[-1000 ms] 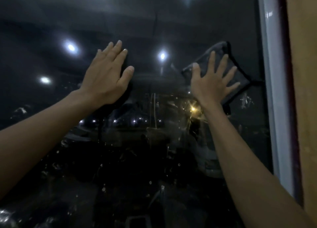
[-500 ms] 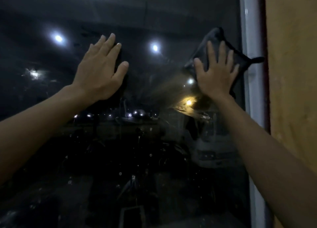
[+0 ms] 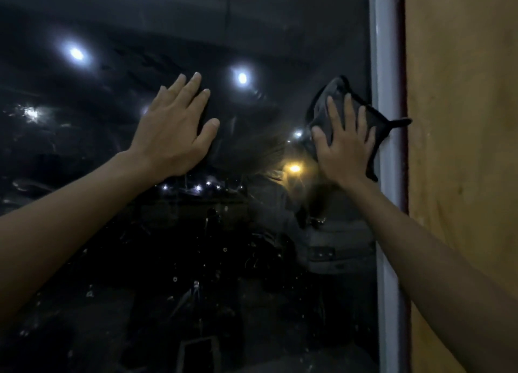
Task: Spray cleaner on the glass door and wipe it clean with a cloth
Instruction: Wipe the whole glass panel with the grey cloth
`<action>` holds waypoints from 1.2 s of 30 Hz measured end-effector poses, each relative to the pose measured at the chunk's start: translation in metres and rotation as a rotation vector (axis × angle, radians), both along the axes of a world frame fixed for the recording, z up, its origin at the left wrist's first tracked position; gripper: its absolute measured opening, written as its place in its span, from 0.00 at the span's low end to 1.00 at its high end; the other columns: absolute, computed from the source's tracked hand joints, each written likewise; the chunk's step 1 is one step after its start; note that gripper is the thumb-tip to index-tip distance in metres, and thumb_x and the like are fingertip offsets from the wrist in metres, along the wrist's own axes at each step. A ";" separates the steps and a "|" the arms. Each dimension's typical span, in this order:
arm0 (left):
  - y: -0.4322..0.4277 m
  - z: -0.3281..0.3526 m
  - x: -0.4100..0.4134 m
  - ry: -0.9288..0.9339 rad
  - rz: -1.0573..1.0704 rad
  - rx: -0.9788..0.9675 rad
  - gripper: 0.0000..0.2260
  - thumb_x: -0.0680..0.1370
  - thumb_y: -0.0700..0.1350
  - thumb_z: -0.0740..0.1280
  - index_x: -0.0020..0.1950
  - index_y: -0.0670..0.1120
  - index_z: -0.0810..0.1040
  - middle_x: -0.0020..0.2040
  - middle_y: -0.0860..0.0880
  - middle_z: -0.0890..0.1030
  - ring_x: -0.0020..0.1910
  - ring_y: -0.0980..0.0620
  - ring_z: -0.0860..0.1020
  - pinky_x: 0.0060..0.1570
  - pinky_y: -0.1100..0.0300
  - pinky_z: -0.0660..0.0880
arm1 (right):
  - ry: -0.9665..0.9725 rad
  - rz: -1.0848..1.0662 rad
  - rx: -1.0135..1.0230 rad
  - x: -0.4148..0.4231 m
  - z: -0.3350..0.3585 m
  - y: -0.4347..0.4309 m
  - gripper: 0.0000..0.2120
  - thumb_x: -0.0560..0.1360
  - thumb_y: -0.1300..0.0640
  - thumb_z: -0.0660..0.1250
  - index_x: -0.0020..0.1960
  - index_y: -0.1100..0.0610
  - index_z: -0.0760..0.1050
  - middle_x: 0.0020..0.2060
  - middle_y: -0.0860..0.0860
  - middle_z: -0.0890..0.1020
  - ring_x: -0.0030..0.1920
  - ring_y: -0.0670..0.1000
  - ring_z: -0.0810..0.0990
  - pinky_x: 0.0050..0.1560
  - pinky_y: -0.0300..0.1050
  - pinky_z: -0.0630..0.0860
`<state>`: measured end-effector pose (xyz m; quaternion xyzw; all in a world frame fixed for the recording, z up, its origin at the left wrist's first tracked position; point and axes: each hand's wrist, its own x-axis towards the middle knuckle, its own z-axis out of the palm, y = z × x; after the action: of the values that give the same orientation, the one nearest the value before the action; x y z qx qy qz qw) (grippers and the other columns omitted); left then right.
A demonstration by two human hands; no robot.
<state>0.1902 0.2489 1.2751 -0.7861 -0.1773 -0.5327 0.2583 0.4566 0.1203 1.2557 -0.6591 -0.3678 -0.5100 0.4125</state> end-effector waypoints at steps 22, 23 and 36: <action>-0.003 -0.001 0.023 -0.014 0.025 0.126 0.33 0.76 0.58 0.47 0.75 0.40 0.61 0.77 0.42 0.57 0.76 0.42 0.53 0.74 0.48 0.50 | -0.125 0.000 -0.031 -0.059 0.028 0.037 0.30 0.79 0.36 0.49 0.79 0.43 0.50 0.79 0.48 0.48 0.78 0.60 0.45 0.73 0.67 0.43; -0.003 0.001 0.025 -0.017 0.030 0.129 0.33 0.76 0.58 0.47 0.75 0.40 0.61 0.77 0.42 0.57 0.77 0.43 0.53 0.74 0.48 0.49 | -0.261 0.002 -0.085 -0.065 0.015 0.042 0.31 0.78 0.36 0.50 0.78 0.43 0.53 0.79 0.49 0.51 0.78 0.61 0.47 0.73 0.68 0.46; 0.010 0.009 0.009 -0.028 0.054 0.166 0.32 0.77 0.57 0.48 0.75 0.39 0.59 0.77 0.42 0.57 0.76 0.42 0.54 0.74 0.47 0.52 | 0.429 0.021 0.266 -0.015 0.005 0.016 0.31 0.80 0.35 0.47 0.79 0.44 0.45 0.79 0.49 0.44 0.78 0.58 0.42 0.74 0.67 0.40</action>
<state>0.1991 0.2591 1.2838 -0.7494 -0.1570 -0.5495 0.3343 0.4413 0.1358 1.2604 -0.6883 -0.2084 -0.3981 0.5695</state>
